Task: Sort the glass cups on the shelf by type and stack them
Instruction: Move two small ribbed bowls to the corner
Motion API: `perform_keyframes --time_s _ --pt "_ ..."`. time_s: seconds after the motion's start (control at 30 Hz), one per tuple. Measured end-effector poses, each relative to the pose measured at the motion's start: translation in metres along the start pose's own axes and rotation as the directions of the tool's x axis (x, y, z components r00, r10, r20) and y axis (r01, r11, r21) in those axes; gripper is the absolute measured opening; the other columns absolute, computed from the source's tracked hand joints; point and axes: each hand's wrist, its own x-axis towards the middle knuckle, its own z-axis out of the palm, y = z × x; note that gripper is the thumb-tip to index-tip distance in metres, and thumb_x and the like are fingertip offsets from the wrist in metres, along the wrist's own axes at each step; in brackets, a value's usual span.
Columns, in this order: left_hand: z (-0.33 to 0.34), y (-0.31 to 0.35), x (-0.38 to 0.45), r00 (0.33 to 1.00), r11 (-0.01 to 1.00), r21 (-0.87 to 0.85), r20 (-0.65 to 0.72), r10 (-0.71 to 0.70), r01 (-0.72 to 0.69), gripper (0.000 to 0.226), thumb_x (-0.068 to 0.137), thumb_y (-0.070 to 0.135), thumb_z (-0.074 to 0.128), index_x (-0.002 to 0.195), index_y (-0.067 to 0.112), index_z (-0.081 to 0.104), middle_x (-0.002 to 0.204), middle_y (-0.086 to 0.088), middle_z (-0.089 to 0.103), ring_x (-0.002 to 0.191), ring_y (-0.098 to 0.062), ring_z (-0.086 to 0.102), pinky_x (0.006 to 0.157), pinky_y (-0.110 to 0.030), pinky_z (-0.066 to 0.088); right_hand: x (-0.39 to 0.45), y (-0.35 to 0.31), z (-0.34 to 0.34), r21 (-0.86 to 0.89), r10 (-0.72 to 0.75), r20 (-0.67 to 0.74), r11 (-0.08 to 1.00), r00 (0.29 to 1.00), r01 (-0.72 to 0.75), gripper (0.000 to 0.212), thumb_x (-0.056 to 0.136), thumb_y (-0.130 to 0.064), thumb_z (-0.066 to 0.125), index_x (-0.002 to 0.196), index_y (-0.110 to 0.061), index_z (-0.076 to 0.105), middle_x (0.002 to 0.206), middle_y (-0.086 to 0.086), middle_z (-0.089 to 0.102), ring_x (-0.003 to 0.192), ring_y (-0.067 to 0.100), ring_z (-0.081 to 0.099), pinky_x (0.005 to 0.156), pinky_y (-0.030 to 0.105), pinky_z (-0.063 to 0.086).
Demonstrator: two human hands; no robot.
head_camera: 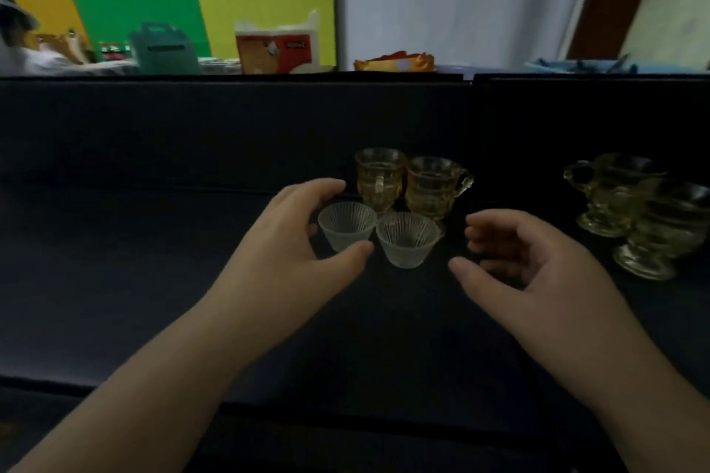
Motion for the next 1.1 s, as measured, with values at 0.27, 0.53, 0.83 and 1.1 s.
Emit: perform_keyframes --time_s 0.27,0.53,0.83,1.1 --pt "0.004 -0.047 0.07 0.949 0.989 0.097 0.285 -0.133 0.11 0.103 0.069 0.052 0.083 0.154 0.034 0.026 0.157 0.004 0.034 0.126 -0.01 0.05 0.102 -0.03 0.043 0.03 -0.002 0.039 -0.206 0.236 -0.016 0.95 0.972 -0.234 0.078 0.075 -0.048 0.082 0.143 -0.031 0.048 0.118 -0.018 0.054 0.106 0.001 0.056 0.081 0.02 0.046" --pt "0.013 -0.055 0.077 0.936 0.988 0.09 0.318 -0.149 0.127 0.093 0.074 0.04 0.084 0.151 0.021 0.036 0.13 0.009 0.058 0.101 0.002 0.054 0.074 -0.011 0.038 0.049 -0.003 0.058 -0.242 0.339 0.054 0.917 0.939 -0.317 0.086 0.066 -0.051 0.089 0.14 -0.026 0.051 0.11 -0.018 0.061 0.096 -0.002 0.058 0.07 0.016 0.043" --pt "-0.004 -0.051 0.065 0.939 0.984 0.094 0.298 -0.172 0.151 0.076 0.069 0.042 0.087 0.134 0.027 0.05 0.103 0.017 0.057 0.091 0.001 0.056 0.065 -0.013 0.04 0.05 -0.006 0.065 -0.216 0.327 -0.01 0.922 0.945 -0.321 0.074 0.069 -0.05 0.088 0.132 -0.025 0.058 0.099 -0.02 0.059 0.088 -0.004 0.057 0.067 0.016 0.043" --pt "-0.029 -0.041 0.024 0.976 0.991 -0.082 0.199 -0.084 0.102 0.074 0.067 0.043 0.087 0.129 0.034 0.048 0.107 0.018 0.062 0.095 0.0 0.062 0.072 -0.015 0.046 0.022 -0.023 0.053 -0.07 0.332 -0.036 0.94 0.943 -0.334 0.077 0.065 -0.043 0.092 0.133 -0.029 0.057 0.112 -0.014 0.067 0.102 0.002 0.064 0.083 0.022 0.052"
